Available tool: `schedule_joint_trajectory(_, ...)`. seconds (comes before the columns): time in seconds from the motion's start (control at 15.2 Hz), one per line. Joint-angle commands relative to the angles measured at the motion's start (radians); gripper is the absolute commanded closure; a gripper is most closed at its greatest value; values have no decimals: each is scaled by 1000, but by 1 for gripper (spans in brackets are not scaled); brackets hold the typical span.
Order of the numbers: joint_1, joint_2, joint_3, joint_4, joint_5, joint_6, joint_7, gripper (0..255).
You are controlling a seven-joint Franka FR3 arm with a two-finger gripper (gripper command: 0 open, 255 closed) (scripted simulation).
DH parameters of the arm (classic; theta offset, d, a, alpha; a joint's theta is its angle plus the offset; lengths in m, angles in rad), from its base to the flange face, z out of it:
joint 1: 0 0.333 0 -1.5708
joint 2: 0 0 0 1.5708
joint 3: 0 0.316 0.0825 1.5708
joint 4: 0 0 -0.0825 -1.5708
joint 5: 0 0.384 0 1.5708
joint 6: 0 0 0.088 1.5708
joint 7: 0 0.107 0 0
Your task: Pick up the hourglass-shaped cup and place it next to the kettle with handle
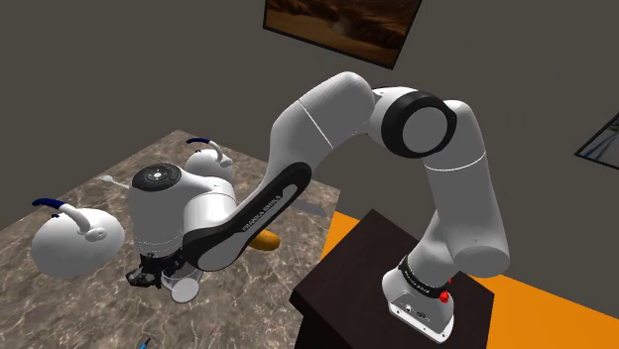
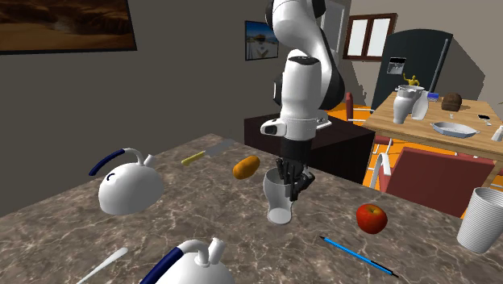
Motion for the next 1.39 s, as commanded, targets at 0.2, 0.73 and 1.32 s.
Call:
schedule_joint_trajectory(0.2,0,1,0,0,0,0,0,255)
schedule_joint_trajectory(0.73,-20,-55,28,-7,29,-49,-18,255)
schedule_joint_trajectory(1.32,-46,-132,66,-1,75,-128,-47,255)
